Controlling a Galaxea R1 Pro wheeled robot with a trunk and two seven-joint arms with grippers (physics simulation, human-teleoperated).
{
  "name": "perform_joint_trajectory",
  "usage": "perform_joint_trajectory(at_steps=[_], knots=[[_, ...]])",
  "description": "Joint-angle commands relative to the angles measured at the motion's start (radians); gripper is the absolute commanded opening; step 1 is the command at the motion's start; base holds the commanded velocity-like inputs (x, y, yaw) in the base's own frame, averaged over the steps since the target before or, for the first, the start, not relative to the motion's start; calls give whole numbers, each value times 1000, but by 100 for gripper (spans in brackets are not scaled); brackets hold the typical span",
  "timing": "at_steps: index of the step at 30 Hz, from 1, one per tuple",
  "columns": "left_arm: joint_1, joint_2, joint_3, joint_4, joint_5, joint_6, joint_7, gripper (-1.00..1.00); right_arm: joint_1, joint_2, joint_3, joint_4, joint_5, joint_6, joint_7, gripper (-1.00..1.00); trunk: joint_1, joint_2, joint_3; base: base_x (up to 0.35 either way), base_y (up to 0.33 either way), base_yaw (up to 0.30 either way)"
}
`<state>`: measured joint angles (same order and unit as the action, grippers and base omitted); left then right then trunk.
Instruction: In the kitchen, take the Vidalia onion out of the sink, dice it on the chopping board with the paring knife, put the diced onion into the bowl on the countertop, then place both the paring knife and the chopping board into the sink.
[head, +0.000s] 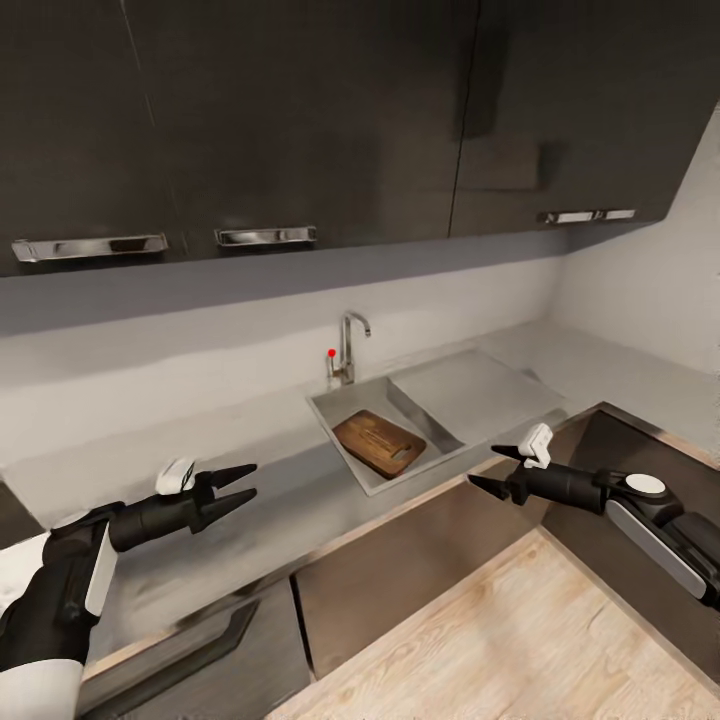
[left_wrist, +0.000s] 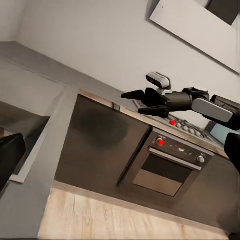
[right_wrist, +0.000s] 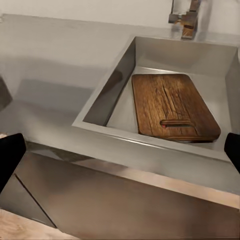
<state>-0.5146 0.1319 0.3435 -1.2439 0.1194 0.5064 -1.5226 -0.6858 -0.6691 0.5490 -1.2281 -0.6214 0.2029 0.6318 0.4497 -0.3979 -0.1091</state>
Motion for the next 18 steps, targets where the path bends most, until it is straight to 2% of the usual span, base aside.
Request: perform_joint_trajectory(at_steps=[1,9,12,13,15,16,18], knots=[[-1,0,0,0,0,11,-4,100,-1,-1,2,-1,-11,9,0,100,0,-2,-1,-206,0,0],[-1,0,0,0,0,11,-4,100,-1,-1,2,-1,-11,10,-2,100,0,-2,12,-141,0,0],[5,-7,-1,50,-4,-1,-5,100,2,0,29,-1,-10,11,-13,100,0,-2,17,-8,0,0],[13,-10,-1,94,-19,-30,-5,100,16,0,58,0,-10,9,-22,100,0,-2,19,-3,0,0],[29,-14,-1,148,-56,-109,-7,100,51,0,81,6,-11,7,-70,100,0,-2,22,-2,0,0],[64,-17,0,216,-99,-223,-8,100,114,0,94,11,-12,6,-178,100,0,-2,22,0,0,0],[86,-18,0,250,-107,-254,-8,100,148,0,97,12,-13,6,-218,100,0,-2,23,0,0,0]])
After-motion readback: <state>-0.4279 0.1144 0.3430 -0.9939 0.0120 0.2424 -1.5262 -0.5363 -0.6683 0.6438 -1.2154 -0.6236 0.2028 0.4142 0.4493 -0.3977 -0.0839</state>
